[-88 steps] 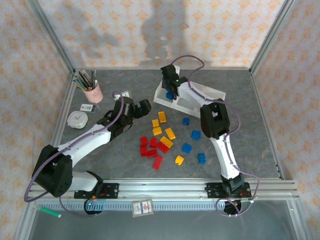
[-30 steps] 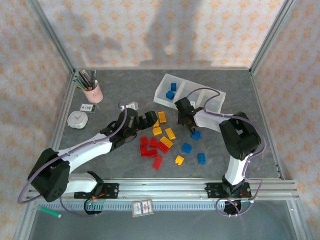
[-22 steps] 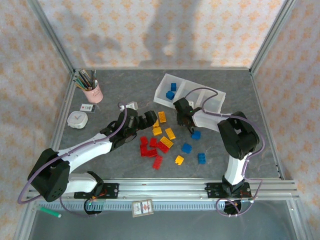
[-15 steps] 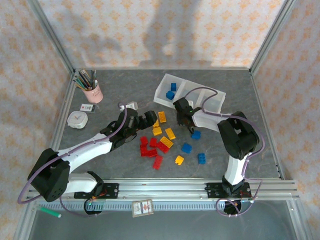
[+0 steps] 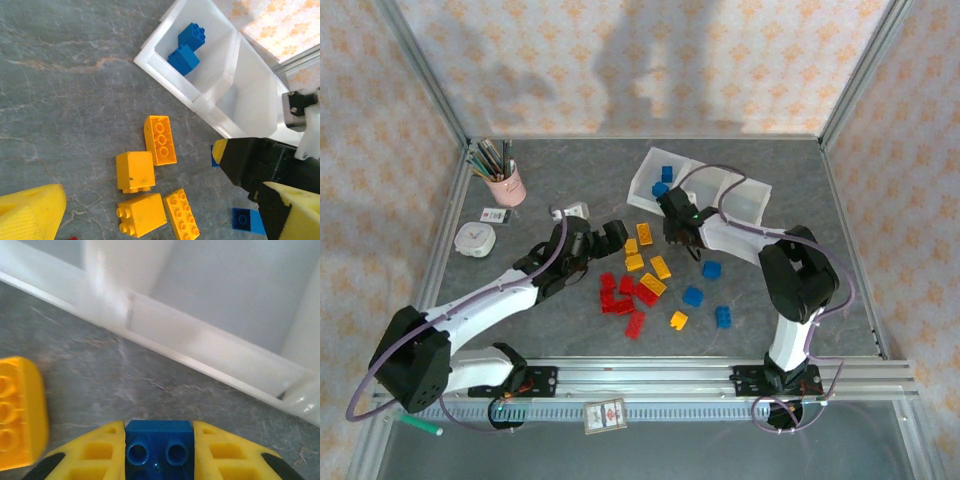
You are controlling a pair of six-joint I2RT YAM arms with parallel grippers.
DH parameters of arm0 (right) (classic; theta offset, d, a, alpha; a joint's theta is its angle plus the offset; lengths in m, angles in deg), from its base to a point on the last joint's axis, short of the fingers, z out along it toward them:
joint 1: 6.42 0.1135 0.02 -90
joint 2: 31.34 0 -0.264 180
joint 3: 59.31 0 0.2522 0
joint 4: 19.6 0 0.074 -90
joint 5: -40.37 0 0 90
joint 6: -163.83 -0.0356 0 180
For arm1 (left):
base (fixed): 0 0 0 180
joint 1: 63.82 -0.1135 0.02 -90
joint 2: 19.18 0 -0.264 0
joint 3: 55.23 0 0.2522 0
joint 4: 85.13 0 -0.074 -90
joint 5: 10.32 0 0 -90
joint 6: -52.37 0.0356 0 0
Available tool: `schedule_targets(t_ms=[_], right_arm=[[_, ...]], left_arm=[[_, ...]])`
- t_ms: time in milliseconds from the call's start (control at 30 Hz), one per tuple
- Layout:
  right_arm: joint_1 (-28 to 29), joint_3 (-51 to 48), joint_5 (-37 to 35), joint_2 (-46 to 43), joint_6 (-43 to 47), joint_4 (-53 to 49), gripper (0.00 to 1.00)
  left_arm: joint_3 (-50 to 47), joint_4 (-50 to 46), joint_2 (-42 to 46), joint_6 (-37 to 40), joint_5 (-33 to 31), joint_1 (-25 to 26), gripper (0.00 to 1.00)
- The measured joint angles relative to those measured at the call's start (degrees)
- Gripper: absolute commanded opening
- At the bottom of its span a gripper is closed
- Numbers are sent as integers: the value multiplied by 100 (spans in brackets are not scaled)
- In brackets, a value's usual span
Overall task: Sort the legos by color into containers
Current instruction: Pick up the lego from the center of the table, then place the lego in the container.
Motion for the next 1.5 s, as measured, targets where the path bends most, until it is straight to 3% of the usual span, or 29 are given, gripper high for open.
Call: schedule_targets(t_ms=[267,833,1033,1367,1500], right_arm=[[26,1115,278,181,-46,-96,26],[-319,4155,39,2597,205,-503,27],[-472,4863,-48,3084,393,-581,38],[-511,4986,114,3036,476,-662,46],[-511,4520,339,2516,450,-654,47]], left_arm=[[26,-79,197,142,-11,-398,99],[573,-144,-317,448,247,-824,99],[625,-144,-411,448,330,-824,99],[638,-144,-411,446,332,-887,99],[638,-144,-411,446,343,-887,99]])
